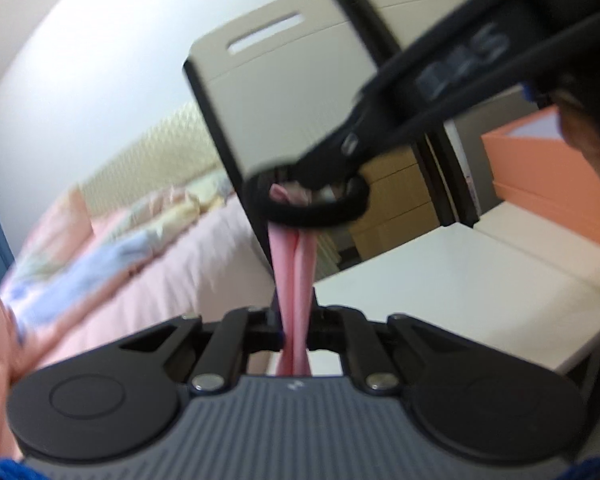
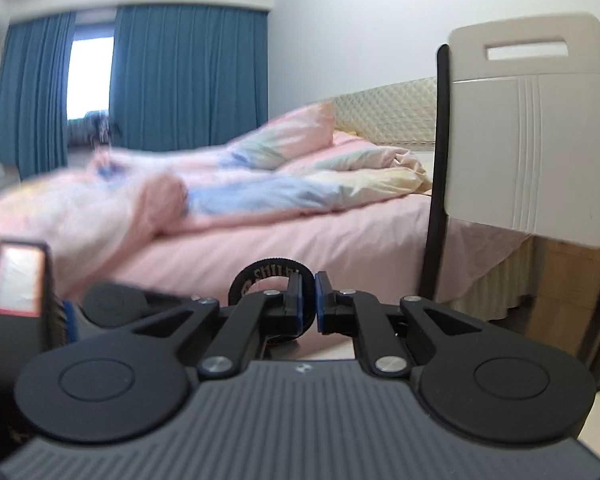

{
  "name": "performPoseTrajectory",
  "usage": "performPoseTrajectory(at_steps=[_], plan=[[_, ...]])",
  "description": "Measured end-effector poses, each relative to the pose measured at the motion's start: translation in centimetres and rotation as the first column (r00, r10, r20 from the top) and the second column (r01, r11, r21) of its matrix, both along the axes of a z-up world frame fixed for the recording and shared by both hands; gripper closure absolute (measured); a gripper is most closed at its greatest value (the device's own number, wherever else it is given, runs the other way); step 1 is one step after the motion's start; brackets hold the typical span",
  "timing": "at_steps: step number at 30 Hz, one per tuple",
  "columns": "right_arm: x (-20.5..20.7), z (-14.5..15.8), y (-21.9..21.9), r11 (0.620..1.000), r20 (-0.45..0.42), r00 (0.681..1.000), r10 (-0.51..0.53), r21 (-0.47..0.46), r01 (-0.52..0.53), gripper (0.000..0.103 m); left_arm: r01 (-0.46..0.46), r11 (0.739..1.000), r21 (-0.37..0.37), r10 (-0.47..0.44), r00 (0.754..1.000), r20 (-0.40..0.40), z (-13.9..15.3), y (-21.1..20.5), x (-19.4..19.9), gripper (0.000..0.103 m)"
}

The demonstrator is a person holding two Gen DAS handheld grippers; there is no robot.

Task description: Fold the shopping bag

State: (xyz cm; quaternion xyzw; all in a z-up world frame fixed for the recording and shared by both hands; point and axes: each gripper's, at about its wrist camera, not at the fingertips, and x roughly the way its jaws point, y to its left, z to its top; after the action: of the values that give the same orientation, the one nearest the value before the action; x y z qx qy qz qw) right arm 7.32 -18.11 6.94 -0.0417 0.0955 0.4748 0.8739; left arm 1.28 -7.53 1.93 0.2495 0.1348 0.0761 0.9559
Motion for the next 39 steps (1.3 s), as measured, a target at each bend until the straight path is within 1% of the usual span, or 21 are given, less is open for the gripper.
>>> performPoseTrajectory(at_steps=[2, 8, 10, 16, 19, 24, 27, 31, 32, 33, 35, 38, 39], plan=[[-0.5, -0.1, 0.3, 0.999, 0.04, 0.999, -0.029, -0.044, 0.031, 0.093, 0.003, 0.998, 0.066, -0.004, 1.0, 0.019, -0.6, -0.9, -0.1, 0.096], [-0.3, 0.1, -0.8, 0.998, 0.023, 0.999, -0.048, -0.048, 0.049, 0.093, 0.009, 0.976, 0.219, -0.028, 0.996, 0.083, -1.9, -3.1, -0.5, 0.096], [-0.2, 0.0, -1.0, 0.997, 0.017, 0.998, -0.056, -0.055, 0.057, 0.093, 0.019, 0.969, 0.244, -0.044, 0.994, 0.101, -2.2, -3.6, -0.7, 0.096], [0.0, -0.1, -1.8, 0.997, 0.008, 0.998, -0.055, -0.053, 0.056, 0.092, 0.052, 0.956, 0.289, -0.093, 0.987, 0.131, -2.8, -4.5, -1.1, 0.097], [0.5, -0.1, -2.3, 0.998, -0.023, 0.998, -0.05, -0.038, 0.049, 0.092, 0.074, 0.951, 0.299, -0.116, 0.985, 0.127, -3.0, -4.8, -1.0, 0.097], [1.3, -0.2, -3.2, 1.0, -0.079, 0.997, -0.026, -0.016, 0.025, 0.091, 0.106, 0.943, 0.314, -0.16, 0.975, 0.154, -3.3, -5.4, -1.3, 0.097], [1.8, -0.4, -3.8, 1.0, -0.119, 0.993, -0.01, -0.002, 0.01, 0.091, 0.119, 0.939, 0.324, -0.174, 0.974, 0.147, -3.7, -5.6, -1.2, 0.097], [2.3, -0.5, -5.1, 1.0, -0.167, 0.986, 0.016, 0.017, -0.014, 0.091, 0.155, 0.926, 0.345, -0.222, 0.961, 0.163, -3.8, -5.9, -2.4, 0.097], [2.5, -0.6, -5.6, 0.999, -0.183, 0.983, 0.024, 0.028, -0.019, 0.088, 0.163, 0.922, 0.352, -0.233, 0.958, 0.167, -3.8, -6.0, -2.6, 0.097], [2.7, -0.6, -6.1, 0.999, -0.201, 0.979, 0.023, 0.034, -0.016, 0.079, 0.17, 0.917, 0.361, -0.243, 0.955, 0.169, -3.9, -6.1, -2.7, 0.097], [3.0, -0.8, -7.0, 0.999, -0.236, 0.971, 0.021, 0.045, -0.011, 0.071, 0.185, 0.906, 0.38, -0.265, 0.949, 0.17, -4.1, -6.5, -3.1, 0.097], [3.3, -1.0, -8.3, 0.998, -0.276, 0.961, 0.034, 0.064, -0.017, 0.07, 0.21, 0.894, 0.396, -0.297, 0.939, 0.172, -4.3, -6.9, -3.7, 0.097], [3.3, -1.0, -8.7, 0.997, -0.284, 0.958, 0.035, 0.069, -0.016, 0.068, 0.216, 0.891, 0.398, -0.305, 0.936, 0.176, -4.3, -6.9, -3.8, 0.097]])
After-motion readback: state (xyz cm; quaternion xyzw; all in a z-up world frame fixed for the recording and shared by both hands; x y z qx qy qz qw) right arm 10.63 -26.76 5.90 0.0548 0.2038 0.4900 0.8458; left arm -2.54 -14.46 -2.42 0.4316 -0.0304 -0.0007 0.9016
